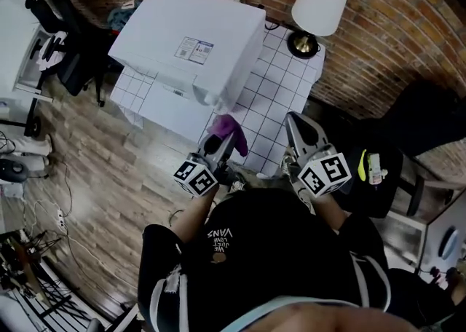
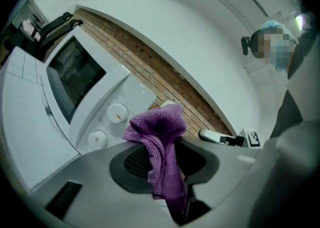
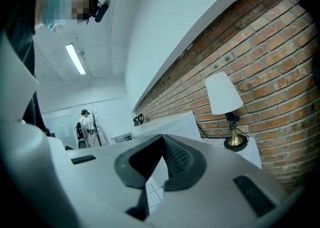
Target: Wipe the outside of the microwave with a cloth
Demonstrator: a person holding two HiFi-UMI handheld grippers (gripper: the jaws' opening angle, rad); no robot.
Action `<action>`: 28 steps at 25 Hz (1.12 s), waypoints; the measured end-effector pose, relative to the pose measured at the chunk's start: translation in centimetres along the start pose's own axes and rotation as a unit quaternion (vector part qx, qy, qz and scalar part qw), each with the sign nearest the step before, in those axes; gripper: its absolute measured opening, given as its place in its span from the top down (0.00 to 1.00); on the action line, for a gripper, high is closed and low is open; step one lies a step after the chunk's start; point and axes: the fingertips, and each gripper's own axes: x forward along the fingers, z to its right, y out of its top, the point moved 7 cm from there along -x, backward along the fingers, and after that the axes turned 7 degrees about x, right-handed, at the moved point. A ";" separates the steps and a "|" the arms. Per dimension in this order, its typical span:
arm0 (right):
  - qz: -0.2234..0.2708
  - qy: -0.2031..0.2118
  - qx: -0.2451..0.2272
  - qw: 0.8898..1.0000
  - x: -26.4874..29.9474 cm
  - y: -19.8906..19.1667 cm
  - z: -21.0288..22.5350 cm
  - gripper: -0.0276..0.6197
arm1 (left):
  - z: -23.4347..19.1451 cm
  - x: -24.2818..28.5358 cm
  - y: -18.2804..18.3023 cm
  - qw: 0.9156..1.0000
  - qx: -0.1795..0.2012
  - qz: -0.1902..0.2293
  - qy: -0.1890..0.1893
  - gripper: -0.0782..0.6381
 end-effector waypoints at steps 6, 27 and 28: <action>0.020 -0.001 -0.005 1.000 0.6 -1.7 -3.6 0.96 | -1.3 -5.8 3.6 0.995 0.093 0.002 0.029 0.70; 0.024 -0.020 -0.039 0.999 2.3 -3.4 -7.6 0.96 | -1.9 -11.1 10.4 0.952 0.284 0.025 0.113 0.71; 0.022 -0.020 -0.042 0.999 2.4 -3.4 -7.6 0.96 | -1.9 -11.1 10.5 0.951 0.285 0.027 0.116 0.71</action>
